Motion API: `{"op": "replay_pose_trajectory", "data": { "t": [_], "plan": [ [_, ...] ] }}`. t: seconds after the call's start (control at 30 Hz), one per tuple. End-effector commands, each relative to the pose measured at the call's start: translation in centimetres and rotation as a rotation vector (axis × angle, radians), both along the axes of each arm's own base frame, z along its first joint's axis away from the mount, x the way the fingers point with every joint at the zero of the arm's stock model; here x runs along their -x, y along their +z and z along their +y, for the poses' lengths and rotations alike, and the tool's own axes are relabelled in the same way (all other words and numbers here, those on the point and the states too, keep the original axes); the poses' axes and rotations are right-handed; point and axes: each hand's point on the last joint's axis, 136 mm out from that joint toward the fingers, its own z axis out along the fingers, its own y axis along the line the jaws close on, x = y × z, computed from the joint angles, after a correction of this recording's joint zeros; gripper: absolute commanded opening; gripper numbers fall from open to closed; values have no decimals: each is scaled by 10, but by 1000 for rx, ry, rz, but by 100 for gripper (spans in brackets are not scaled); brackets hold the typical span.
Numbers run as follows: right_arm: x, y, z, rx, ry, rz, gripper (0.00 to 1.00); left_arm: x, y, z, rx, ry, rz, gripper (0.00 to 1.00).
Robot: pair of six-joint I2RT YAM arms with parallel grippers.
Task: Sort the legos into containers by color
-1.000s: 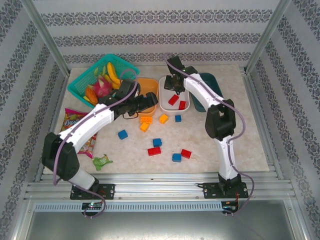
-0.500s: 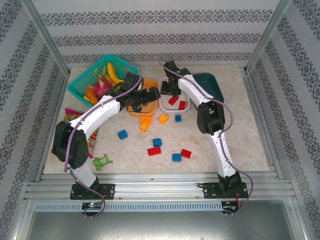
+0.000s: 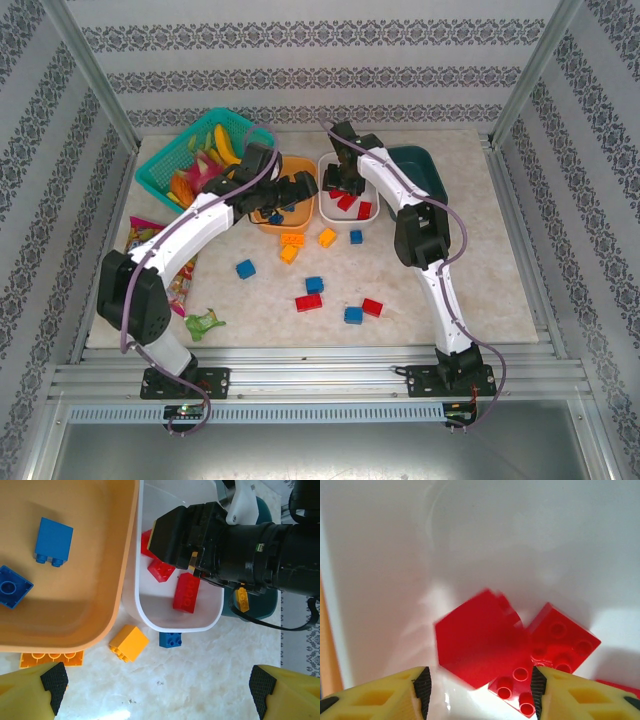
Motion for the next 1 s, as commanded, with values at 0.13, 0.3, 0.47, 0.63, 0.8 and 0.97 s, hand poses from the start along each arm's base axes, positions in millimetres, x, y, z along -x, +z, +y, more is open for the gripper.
{"op": "replay_pose_trajectory", "data": {
  "t": [0.13,0.3,0.47,0.63,0.8,0.97],
  "plan": [
    [1,25,5,-18,1,-32,58,20,0,24,-41,31,13,96],
    [13,76,14,-51,51,-155,56,53,-22,66,-166,148,152,96],
    [69,130,57,-160,275,-399,65,105,-58,118,-332,265,325,99],
    [161,124,102,-413,508,-426,72,136,-102,133,-337,319,482,100],
    [231,106,117,-527,658,-453,75,120,-125,125,-311,327,493,100],
    [261,89,122,-536,703,-380,75,102,-149,124,-324,332,514,95]
  ]
}}
